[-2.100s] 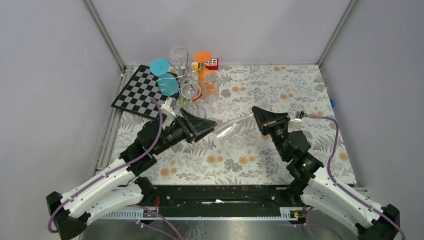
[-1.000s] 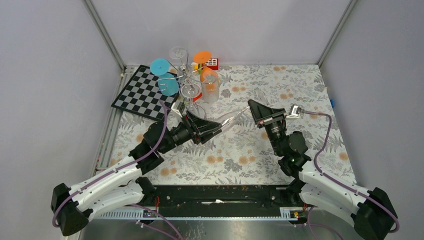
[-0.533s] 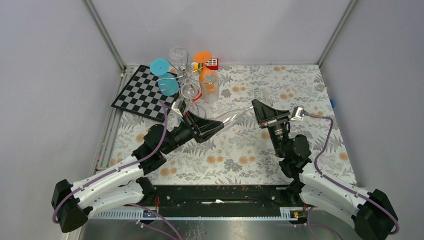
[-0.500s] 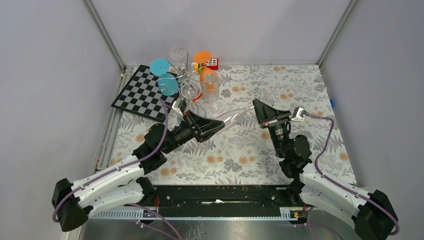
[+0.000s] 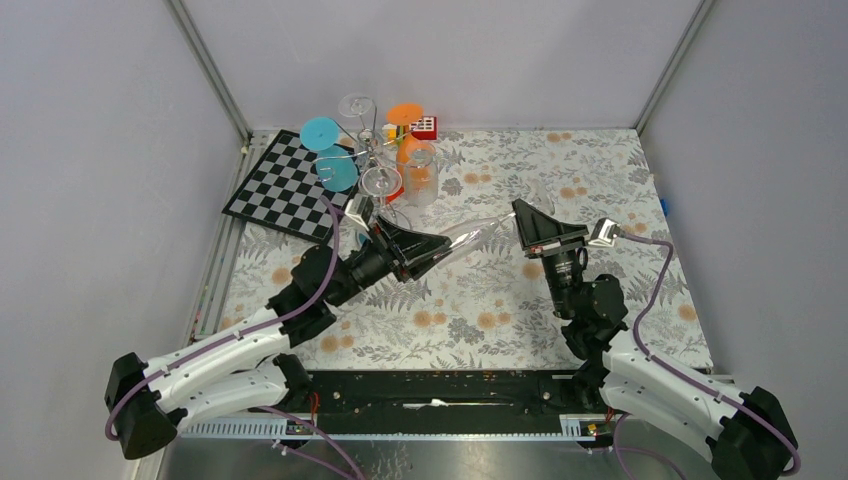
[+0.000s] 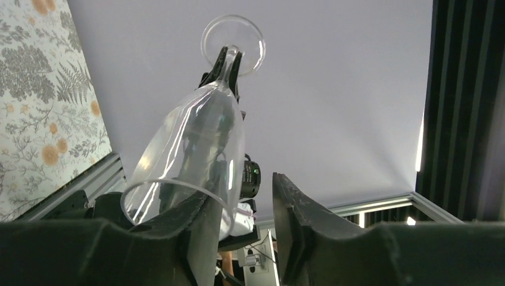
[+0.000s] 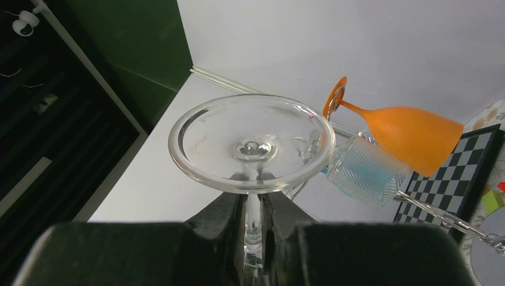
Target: Take the wine glass off the wine glass rack
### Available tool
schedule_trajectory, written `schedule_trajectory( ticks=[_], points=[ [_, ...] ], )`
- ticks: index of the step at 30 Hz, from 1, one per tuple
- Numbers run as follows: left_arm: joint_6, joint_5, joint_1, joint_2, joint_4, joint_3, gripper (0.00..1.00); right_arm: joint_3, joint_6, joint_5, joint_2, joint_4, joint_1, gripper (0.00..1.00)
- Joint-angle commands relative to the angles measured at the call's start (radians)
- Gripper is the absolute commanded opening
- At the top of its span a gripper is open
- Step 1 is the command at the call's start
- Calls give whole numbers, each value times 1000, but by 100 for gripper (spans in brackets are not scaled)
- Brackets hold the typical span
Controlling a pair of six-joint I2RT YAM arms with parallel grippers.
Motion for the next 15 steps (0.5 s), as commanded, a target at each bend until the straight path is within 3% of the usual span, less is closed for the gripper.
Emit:
schedule_trajectory(
  ticks=[1,5,15],
  points=[
    [31,-85,-6,-49,52,40,37,2,-63,73,-34,21,0,0],
    [54,-88,-10,-45,23,62,36,28,-84,87,-45,-38,1,0],
    [43,-75,-11,-21,33,63,11,29,-58,64,-21,-54,1,0]
  ],
)
